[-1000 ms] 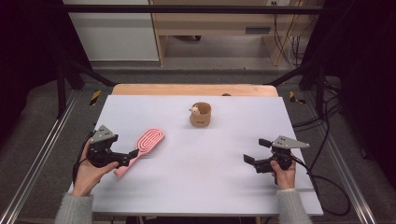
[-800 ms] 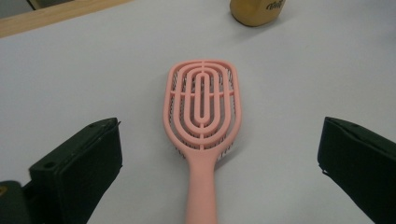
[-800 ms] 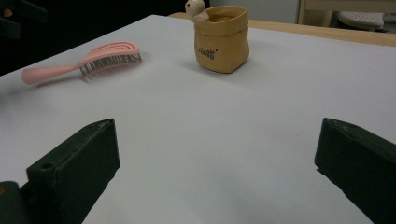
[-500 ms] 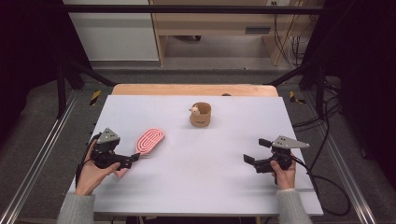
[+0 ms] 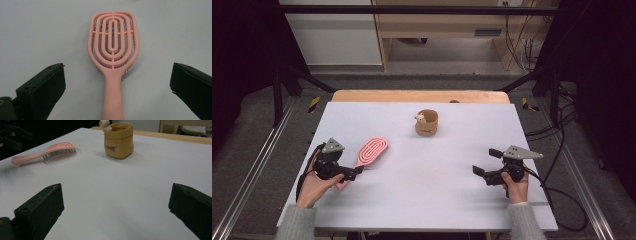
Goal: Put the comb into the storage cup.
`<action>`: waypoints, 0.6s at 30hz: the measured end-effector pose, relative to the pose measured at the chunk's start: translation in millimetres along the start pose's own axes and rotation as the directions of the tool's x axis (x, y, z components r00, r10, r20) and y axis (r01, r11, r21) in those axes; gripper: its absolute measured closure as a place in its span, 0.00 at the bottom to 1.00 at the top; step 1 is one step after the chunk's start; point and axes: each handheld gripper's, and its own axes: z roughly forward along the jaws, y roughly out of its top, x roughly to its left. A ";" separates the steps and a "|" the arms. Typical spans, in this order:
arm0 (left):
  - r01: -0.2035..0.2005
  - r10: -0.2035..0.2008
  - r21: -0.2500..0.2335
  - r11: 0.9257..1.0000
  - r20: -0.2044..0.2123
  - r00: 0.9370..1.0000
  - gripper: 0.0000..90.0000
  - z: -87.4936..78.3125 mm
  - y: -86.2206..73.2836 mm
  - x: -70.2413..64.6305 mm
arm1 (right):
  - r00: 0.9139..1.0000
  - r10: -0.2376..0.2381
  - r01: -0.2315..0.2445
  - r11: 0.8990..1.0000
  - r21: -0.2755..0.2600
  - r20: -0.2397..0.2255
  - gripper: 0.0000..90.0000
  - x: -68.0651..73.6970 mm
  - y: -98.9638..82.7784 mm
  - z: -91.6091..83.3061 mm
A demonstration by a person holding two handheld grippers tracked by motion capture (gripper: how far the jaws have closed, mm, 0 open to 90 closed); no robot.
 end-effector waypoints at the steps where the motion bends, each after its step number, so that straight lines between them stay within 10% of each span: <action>1: -0.002 0.002 0.007 1.000 -0.002 1.000 0.00 1.4 -0.3 0.3 | 1.000 0.000 0.000 1.000 0.000 0.000 0.00 0.0 0.0 0.0; 18: -0.008 0.009 0.085 0.996 -0.016 1.000 0.02 18.3 -5.1 0.7 | 1.000 0.000 0.000 1.000 0.000 0.002 0.00 -0.1 0.0 0.0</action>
